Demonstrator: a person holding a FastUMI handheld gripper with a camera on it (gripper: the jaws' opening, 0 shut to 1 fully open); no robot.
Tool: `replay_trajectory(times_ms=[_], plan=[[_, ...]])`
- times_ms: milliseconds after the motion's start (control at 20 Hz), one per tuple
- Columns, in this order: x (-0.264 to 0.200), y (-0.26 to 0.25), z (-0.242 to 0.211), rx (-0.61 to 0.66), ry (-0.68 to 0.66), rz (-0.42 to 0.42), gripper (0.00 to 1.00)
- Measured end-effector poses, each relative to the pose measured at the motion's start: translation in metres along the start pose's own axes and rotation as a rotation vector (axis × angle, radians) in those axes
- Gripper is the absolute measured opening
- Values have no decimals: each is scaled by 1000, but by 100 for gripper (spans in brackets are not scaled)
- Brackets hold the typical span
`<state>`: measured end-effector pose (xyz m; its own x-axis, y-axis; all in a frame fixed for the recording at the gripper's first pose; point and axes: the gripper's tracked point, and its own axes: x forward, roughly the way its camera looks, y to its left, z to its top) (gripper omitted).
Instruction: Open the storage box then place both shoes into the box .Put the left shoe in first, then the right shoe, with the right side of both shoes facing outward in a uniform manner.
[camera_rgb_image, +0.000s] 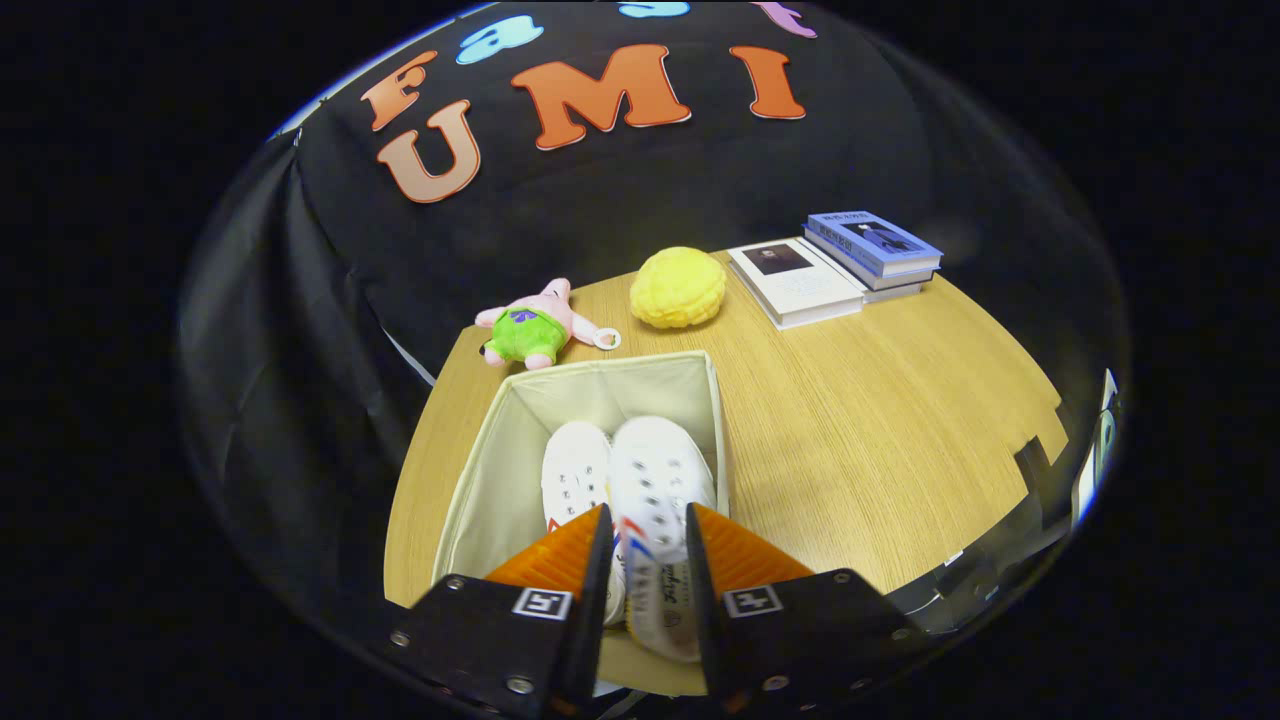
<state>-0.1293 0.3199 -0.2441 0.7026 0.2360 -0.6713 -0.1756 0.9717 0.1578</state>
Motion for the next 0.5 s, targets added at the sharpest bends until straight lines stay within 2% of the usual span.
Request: replay_trajectory(times_ms=[50, 200, 500], plan=[[0, -5, 7, -14, -11, -9, 67], [2, -16, 23, -13, -31, -18, 98], [-6, -53, 85, -33, -120, -40, 99]])
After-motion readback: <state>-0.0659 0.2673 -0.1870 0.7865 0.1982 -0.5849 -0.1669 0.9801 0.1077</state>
